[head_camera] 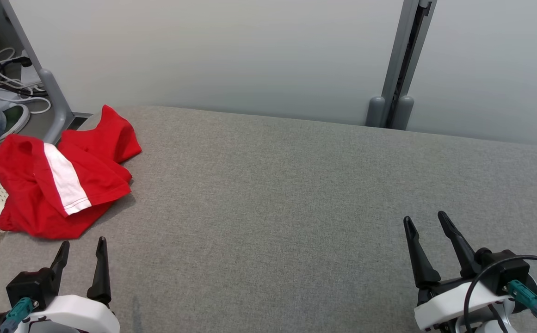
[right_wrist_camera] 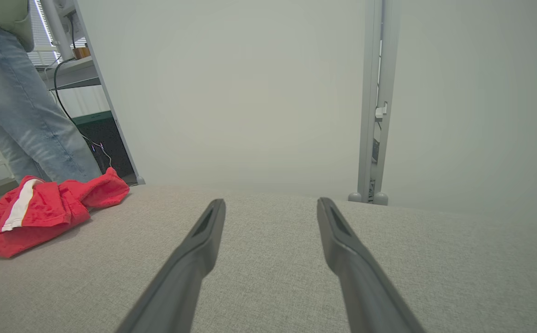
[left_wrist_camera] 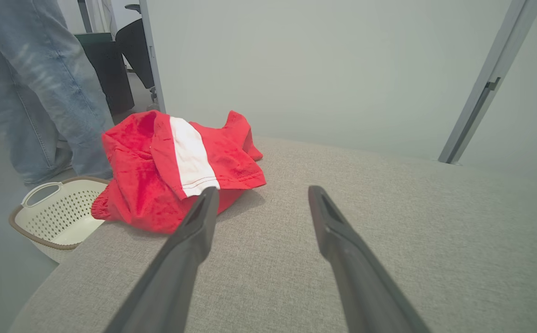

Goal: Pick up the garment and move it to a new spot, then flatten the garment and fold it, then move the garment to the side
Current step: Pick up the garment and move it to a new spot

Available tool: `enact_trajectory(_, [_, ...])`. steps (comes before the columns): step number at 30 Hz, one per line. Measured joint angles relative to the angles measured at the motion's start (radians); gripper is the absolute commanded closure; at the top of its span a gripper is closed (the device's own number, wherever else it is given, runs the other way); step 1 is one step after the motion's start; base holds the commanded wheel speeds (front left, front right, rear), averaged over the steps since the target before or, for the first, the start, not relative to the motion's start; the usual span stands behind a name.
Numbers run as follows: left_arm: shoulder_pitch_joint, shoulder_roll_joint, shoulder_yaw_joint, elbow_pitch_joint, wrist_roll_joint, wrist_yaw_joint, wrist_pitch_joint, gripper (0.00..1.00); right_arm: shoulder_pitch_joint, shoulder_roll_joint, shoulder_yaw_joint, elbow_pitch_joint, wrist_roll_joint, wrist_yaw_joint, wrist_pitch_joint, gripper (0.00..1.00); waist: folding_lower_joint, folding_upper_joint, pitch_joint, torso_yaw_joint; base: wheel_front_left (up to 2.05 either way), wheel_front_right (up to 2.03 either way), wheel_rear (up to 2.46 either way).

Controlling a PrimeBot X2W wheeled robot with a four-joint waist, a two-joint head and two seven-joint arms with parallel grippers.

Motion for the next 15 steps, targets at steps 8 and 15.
enact_trajectory(8, [0.001, 0.002, -0.008, -0.007, -0.002, 0.008, 0.002, 0.0, 0.0, -0.004, 0.0, 0.0, 0.006, 0.0, 0.002, 0.0, 0.0, 0.0, 0.005, -0.01, 0.0, 0.0, 0.0])
enact_trajectory(15, [-0.055, 0.025, -0.024, -0.011, -0.001, -0.002, 0.022, 0.0, -0.016, -0.011, -0.003, -0.028, 0.001, 0.0, 0.017, 0.0, 0.0, 0.0, 0.052, -0.021, 0.0, 0.0, 0.0])
